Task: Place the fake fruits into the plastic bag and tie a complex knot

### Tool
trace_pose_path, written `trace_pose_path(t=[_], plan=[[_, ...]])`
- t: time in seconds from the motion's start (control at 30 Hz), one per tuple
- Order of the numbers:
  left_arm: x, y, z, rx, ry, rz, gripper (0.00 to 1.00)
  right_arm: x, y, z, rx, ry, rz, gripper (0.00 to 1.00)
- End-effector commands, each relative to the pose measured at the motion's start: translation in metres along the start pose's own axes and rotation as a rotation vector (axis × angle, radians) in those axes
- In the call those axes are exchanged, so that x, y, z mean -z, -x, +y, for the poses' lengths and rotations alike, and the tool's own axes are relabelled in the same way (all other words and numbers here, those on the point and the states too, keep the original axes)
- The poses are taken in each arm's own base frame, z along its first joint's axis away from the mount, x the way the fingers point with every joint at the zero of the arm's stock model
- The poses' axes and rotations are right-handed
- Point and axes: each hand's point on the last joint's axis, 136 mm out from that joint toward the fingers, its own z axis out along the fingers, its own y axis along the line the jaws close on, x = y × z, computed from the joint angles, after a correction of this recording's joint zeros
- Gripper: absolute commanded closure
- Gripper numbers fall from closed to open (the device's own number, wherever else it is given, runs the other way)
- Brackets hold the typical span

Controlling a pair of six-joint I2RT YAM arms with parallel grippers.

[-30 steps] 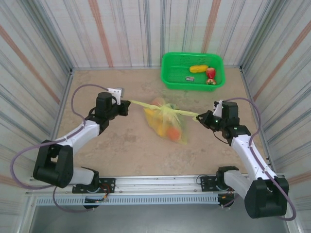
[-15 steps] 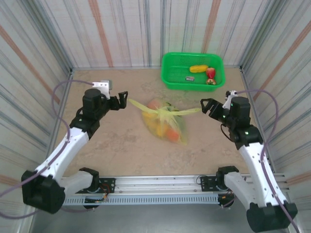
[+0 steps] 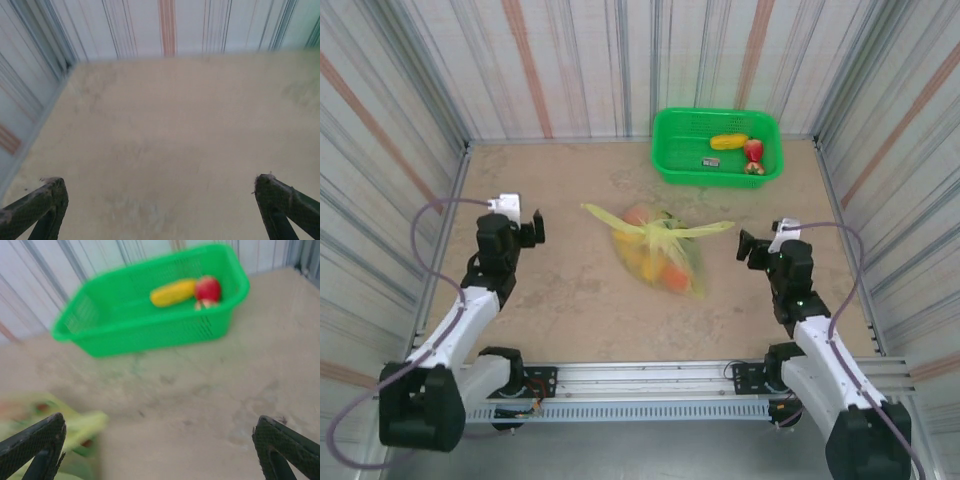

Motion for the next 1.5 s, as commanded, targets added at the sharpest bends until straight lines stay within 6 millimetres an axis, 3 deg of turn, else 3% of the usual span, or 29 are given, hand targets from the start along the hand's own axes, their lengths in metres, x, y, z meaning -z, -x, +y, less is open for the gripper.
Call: trace_pose_path(t=[0.0, 0.1, 0.23, 0.3, 0.4, 0.47, 0.57, 1.47], plan=[[-0.011, -0.003, -0.019, -0.101, -0.133, -0.091, 0.01, -0.015, 0.047, -0.002, 0.163, -0.011, -0.162, 0.01], [-0.037, -0.033, -0.021, -0.06, -0.132, -0.007, 0.01, -0.044, 0.019, -0.017, 0.126, -0.002, -0.05, 0.01], [-0.057, -0.026, -0.017, 0.0, -0.107, -0.04, 0.01, -0.056, 0.008, -0.033, 0.044, 0.018, -0.145, 0.01], [-0.071, -0.043, -0.012, 0.02, -0.067, 0.002, 0.01, -0.064, 0.0, -0.032, 0.051, 0.058, -0.137, 0.01], [-0.068, -0.047, -0.007, 0.036, -0.038, -0.026, 0.01, -0.074, -0.015, -0.027, 0.067, 0.108, -0.126, 0.01], [-0.07, -0.046, -0.007, 0.03, -0.031, -0.026, 0.01, -0.081, -0.014, -0.034, 0.052, 0.062, -0.151, 0.01], [-0.07, -0.046, -0.008, 0.028, -0.032, -0.022, 0.01, -0.107, -0.017, -0.048, 0.018, -0.032, 0.015, 0.01], [-0.068, -0.046, -0.008, 0.026, -0.034, -0.027, 0.01, -0.105, -0.017, -0.048, 0.049, -0.079, 0.01, 0.01]])
